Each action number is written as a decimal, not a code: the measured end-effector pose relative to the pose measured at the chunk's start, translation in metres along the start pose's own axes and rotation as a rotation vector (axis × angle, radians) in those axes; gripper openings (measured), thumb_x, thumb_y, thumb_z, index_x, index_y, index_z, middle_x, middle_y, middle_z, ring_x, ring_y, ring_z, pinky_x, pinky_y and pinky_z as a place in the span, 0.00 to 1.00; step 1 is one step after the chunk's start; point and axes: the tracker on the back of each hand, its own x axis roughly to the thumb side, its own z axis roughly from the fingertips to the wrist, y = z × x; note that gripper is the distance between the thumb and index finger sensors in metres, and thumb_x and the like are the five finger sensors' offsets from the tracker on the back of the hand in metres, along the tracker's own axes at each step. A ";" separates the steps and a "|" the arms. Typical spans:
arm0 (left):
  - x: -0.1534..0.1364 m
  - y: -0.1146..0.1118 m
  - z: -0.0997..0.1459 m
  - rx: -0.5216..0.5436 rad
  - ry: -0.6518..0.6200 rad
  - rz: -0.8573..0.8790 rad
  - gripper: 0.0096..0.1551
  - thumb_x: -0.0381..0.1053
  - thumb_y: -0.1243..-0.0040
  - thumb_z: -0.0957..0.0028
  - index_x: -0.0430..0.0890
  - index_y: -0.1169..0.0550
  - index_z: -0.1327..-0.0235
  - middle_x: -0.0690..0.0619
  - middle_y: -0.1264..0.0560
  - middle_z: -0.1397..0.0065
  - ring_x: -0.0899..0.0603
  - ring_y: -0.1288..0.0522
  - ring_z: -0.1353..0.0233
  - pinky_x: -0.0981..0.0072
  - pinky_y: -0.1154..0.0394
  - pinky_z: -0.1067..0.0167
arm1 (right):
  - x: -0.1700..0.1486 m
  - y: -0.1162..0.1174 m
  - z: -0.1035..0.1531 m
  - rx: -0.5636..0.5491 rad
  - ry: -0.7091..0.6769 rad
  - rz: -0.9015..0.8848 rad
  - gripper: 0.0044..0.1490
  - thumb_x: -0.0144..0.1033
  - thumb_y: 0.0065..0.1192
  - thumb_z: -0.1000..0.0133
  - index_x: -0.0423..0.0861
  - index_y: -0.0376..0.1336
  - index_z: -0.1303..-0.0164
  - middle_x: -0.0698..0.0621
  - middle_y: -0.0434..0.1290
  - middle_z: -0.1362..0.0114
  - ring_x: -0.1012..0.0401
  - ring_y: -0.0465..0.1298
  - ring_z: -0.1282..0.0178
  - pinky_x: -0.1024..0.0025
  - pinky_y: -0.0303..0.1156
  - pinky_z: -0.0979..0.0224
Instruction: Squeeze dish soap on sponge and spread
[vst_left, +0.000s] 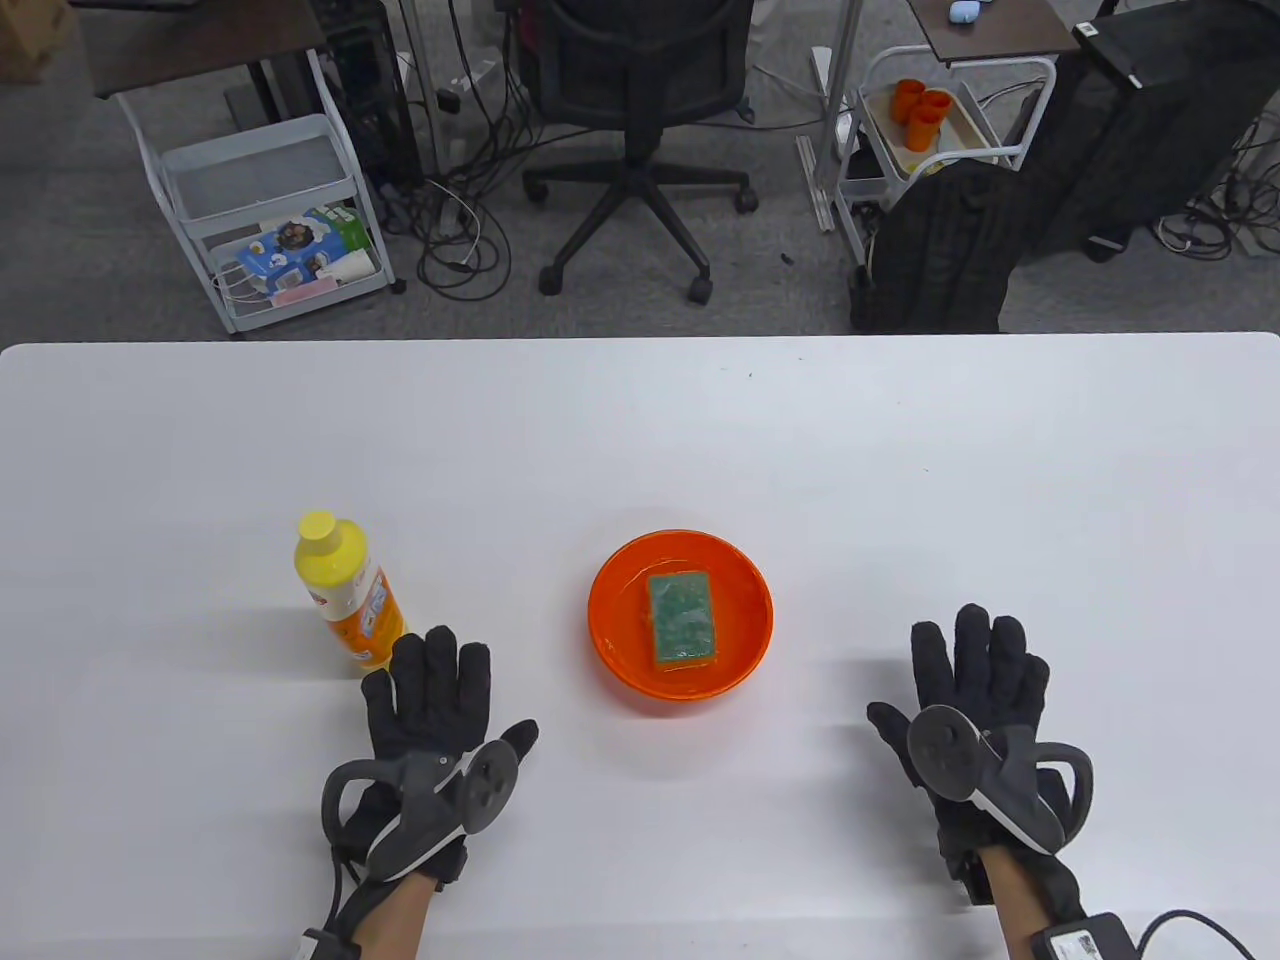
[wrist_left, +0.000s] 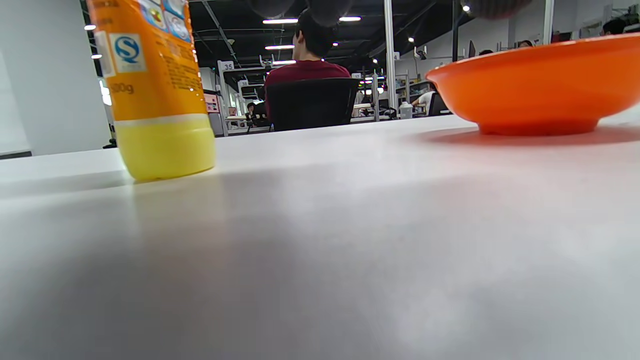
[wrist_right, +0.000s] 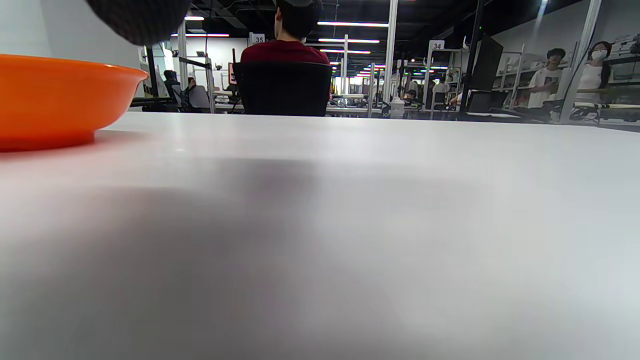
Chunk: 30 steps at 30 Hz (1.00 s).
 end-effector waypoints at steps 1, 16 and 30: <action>-0.002 0.001 0.000 0.008 0.007 0.010 0.52 0.73 0.56 0.43 0.42 0.43 0.14 0.34 0.47 0.10 0.25 0.48 0.14 0.28 0.48 0.24 | 0.001 0.000 0.000 -0.002 -0.002 -0.003 0.55 0.66 0.46 0.37 0.46 0.37 0.09 0.33 0.32 0.09 0.32 0.32 0.12 0.31 0.35 0.15; -0.111 0.002 -0.010 0.025 0.535 0.392 0.71 0.82 0.44 0.55 0.30 0.43 0.19 0.33 0.34 0.23 0.22 0.37 0.25 0.26 0.42 0.28 | 0.014 0.003 0.002 -0.009 -0.034 -0.026 0.55 0.65 0.47 0.37 0.45 0.39 0.09 0.32 0.34 0.09 0.32 0.34 0.12 0.30 0.37 0.15; -0.121 -0.035 -0.054 -0.008 0.522 0.639 0.57 0.77 0.41 0.49 0.52 0.46 0.13 0.33 0.51 0.08 0.17 0.60 0.19 0.23 0.61 0.29 | 0.007 0.004 0.002 -0.006 -0.014 -0.038 0.54 0.64 0.47 0.37 0.45 0.39 0.10 0.32 0.34 0.09 0.32 0.34 0.12 0.31 0.37 0.15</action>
